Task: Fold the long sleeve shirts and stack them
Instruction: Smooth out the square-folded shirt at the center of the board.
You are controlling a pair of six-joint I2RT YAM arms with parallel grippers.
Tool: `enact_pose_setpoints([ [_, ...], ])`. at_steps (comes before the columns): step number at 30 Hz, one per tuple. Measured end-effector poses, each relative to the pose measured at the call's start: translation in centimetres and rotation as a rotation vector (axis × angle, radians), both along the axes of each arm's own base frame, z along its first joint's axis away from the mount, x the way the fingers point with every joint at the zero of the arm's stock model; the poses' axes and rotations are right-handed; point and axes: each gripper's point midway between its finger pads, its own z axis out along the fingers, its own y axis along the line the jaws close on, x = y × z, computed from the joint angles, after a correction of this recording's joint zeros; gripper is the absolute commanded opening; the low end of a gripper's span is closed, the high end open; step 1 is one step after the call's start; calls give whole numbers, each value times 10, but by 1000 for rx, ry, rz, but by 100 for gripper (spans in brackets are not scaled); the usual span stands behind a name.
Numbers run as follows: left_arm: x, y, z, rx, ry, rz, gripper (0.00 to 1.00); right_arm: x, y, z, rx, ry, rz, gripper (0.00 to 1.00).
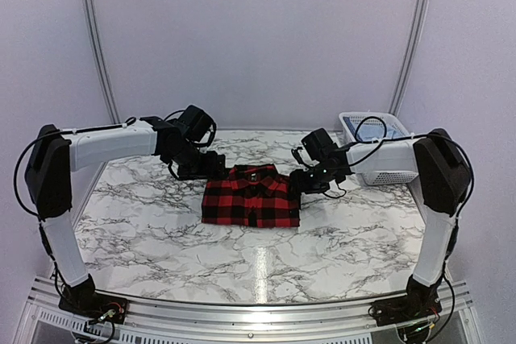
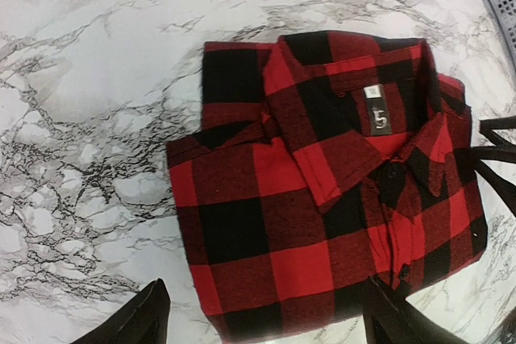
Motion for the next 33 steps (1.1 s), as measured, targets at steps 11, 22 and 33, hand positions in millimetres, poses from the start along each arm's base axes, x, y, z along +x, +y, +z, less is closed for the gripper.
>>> enact_pose_setpoints([
  [11,17,46,-40,-87,100,125,63,-2,2,33,-9,-95,-40,49],
  [22,50,38,-68,-128,112,138,61,24,4,6,-70,-89,-81,46],
  [33,39,29,-87,-202,155,158,60,32,8,-20,-66,-57,-70,46],
])
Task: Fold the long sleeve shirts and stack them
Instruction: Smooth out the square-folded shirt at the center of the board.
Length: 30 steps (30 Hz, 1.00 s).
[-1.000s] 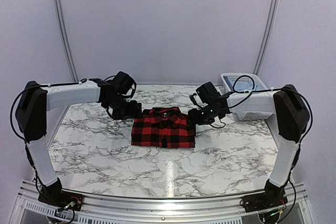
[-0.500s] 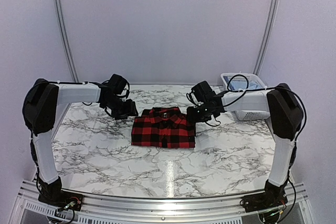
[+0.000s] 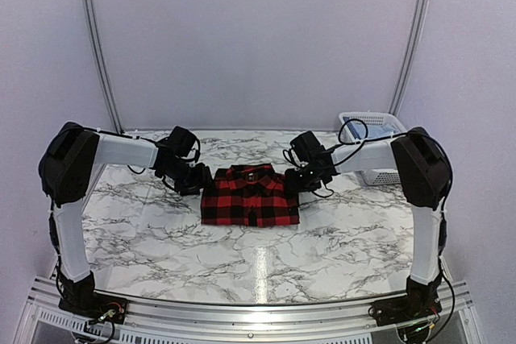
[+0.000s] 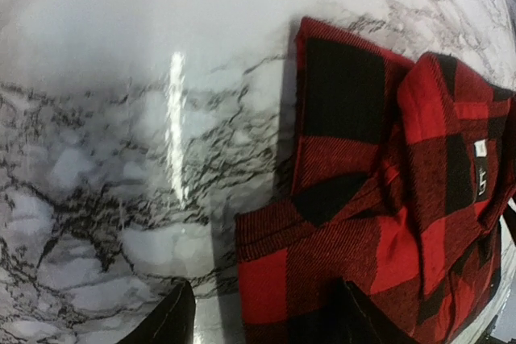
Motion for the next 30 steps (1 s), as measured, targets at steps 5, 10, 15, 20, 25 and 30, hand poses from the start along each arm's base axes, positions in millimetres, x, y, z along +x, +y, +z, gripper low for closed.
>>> enact_pose_setpoints([
  [5,-22,11,-3,-12,17,40,60,10,19,1,15,-16,42,46],
  [10,-27,18,12,-13,-14,70,57,5,29,1,11,-19,63,52],
  [15,-22,19,19,-18,-42,84,53,3,20,8,-24,-24,44,57],
  [20,-21,20,19,-15,-45,94,51,3,16,34,-36,-63,35,57],
  [25,-18,25,18,10,-60,113,50,10,36,64,-10,-135,69,57],
  [30,-11,23,15,18,-61,118,49,27,70,81,28,-202,114,57],
])
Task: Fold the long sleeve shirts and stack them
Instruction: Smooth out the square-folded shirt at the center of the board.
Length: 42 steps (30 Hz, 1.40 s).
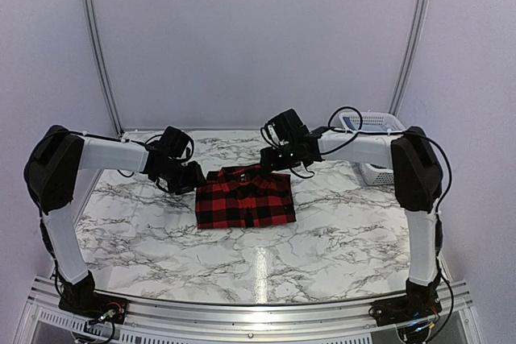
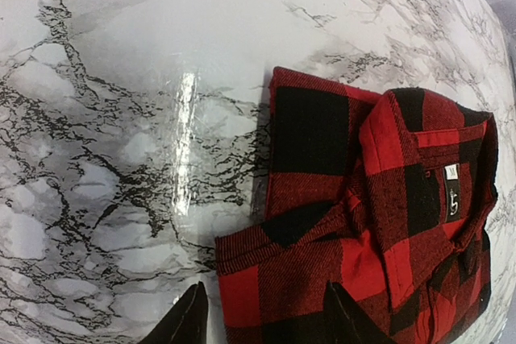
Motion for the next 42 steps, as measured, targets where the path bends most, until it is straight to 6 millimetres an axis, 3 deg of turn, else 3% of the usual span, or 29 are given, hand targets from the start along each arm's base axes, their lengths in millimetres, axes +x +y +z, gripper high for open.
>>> enact_pose_setpoints([
  [8,9,-5,-9,3,10,0,36,17,21,-44,-31,26,27,57],
  [13,10,-7,-14,1,21,-2,24,19,26,-57,-46,36,35,52],
  [18,12,-11,-11,-12,15,-11,15,24,29,-47,-46,10,23,37],
  [24,12,-13,-10,-22,16,-17,6,25,31,-42,-47,1,13,7],
  [27,12,-14,-9,-24,14,-25,5,24,29,-43,-56,2,1,0],
  [35,13,-17,-4,-21,-9,-46,5,20,23,-38,-86,-2,-42,0],
  [42,16,-24,13,-25,-66,-68,5,15,17,1,-85,-49,-95,0],
])
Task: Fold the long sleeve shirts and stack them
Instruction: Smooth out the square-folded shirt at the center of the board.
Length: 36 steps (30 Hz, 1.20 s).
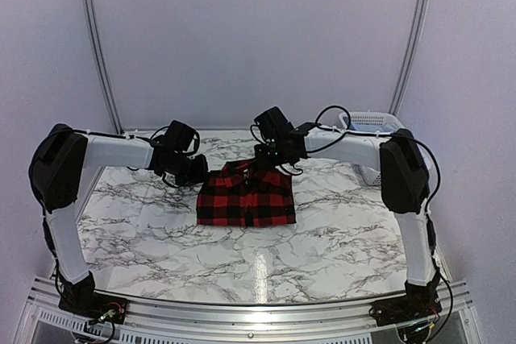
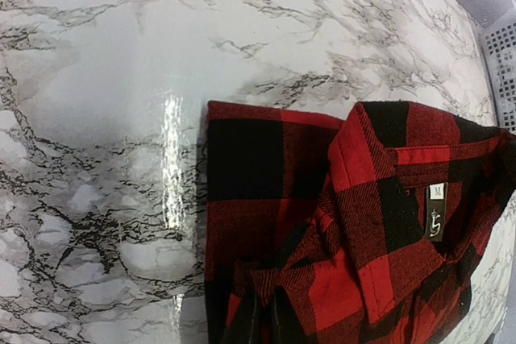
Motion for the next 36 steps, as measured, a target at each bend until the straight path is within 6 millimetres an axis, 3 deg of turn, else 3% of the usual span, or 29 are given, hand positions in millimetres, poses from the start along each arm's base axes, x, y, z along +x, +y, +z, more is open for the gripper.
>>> enact_pose_setpoints([
  [5,6,-8,12,-9,-40,-20,8,-2,-7,20,-4,-29,-32,0],
  [11,19,-16,27,-9,-96,-28,8,-2,-16,19,-32,-29,-65,1],
  [16,41,-28,27,-12,-126,-28,13,3,-20,12,-34,-17,-85,37],
  [19,45,-27,10,9,-106,-28,21,5,-23,5,-36,1,-82,50],
  [21,50,-26,-2,23,-89,-29,26,6,-25,3,-32,10,-73,54],
  [26,57,-28,-18,34,-70,-36,31,0,-39,3,-8,38,-67,47],
  [32,63,-30,-9,24,-88,-35,30,-22,-73,9,65,76,-78,35],
  [36,63,-32,-8,18,-87,-40,29,-29,-90,-8,123,119,-81,34],
])
